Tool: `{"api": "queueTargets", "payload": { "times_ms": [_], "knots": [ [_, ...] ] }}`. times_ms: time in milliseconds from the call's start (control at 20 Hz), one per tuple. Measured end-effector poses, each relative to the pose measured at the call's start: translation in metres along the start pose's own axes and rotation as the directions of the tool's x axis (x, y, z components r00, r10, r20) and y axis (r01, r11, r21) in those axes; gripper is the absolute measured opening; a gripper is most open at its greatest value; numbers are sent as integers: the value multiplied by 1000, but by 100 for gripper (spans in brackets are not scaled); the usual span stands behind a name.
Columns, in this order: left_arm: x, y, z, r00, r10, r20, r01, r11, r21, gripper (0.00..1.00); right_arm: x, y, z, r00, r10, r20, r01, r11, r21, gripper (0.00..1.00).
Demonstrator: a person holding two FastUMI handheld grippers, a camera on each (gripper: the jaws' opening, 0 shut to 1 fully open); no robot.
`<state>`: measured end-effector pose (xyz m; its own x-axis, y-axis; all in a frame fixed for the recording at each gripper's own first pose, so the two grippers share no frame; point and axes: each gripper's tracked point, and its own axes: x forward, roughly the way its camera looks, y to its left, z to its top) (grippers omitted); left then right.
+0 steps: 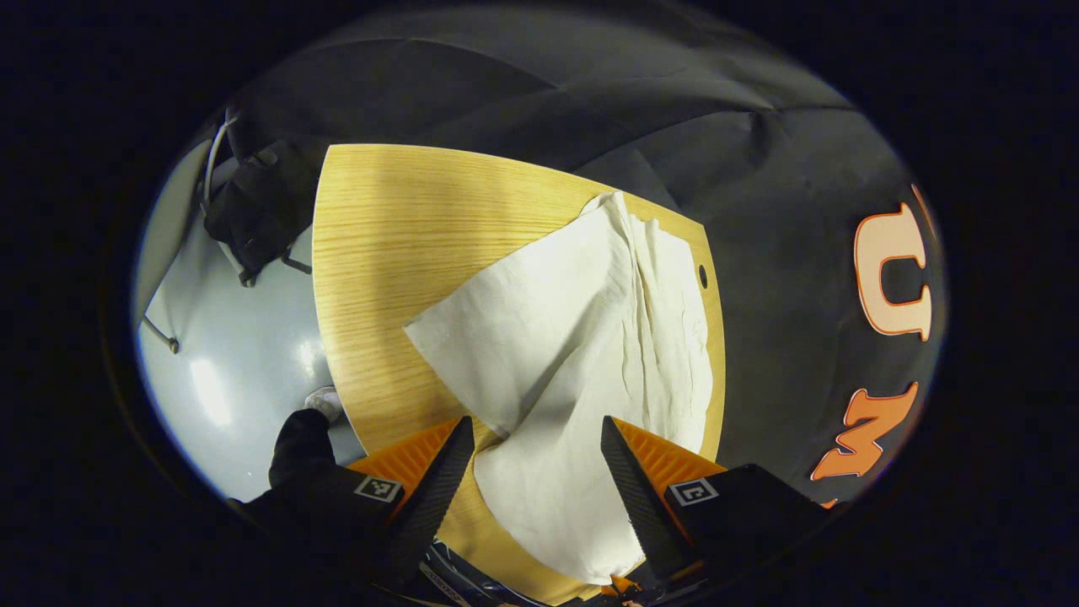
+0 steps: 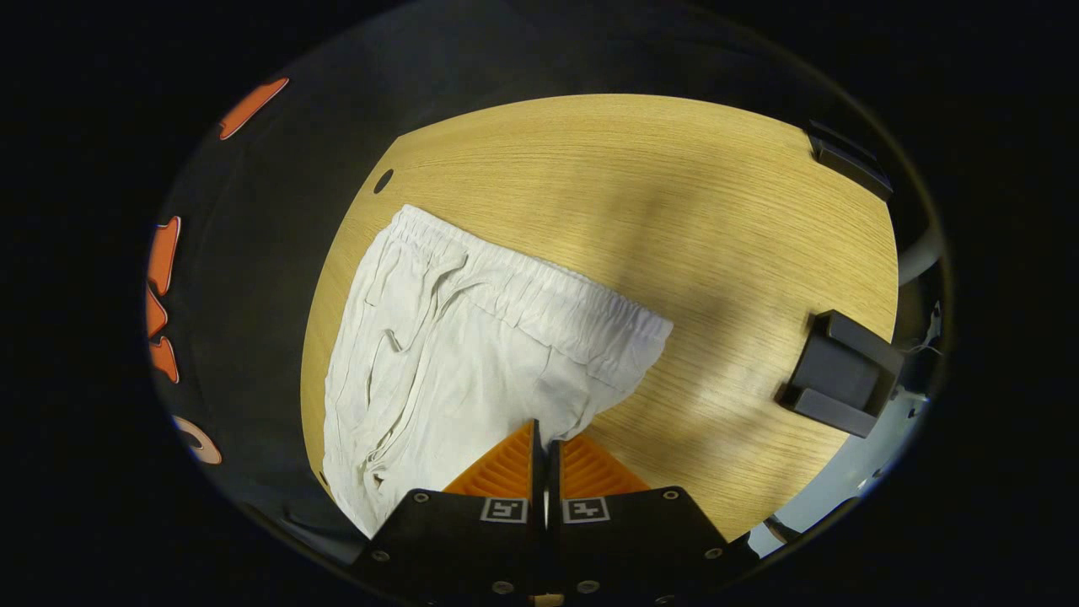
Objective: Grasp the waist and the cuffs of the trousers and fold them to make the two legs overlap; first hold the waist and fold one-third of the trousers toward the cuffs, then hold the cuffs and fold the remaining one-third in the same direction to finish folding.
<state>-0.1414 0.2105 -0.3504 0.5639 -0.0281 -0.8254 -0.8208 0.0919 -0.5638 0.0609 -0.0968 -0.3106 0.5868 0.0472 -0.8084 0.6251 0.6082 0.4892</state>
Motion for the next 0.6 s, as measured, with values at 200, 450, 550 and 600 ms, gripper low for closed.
{"api": "queueTargets", "payload": {
  "times_ms": [200,450,550,600],
  "knots": [
    [7,0,1,1000,12,-7,-12,999,-34,99,0,1,0,1000,-3,0,3,1000,5,1],
    [14,-7,7,1000,5,8,-5,998,-55,99,0,1,-1,1000,1,-3,-1,1000,24,1],
    [17,-12,10,1000,-2,16,3,998,-63,99,0,1,-1,1000,2,-4,-2,1000,30,1],
    [18,-14,11,1000,-5,16,6,998,-60,94,0,1,-1,1000,3,-4,-2,999,32,1]
  ]
}}
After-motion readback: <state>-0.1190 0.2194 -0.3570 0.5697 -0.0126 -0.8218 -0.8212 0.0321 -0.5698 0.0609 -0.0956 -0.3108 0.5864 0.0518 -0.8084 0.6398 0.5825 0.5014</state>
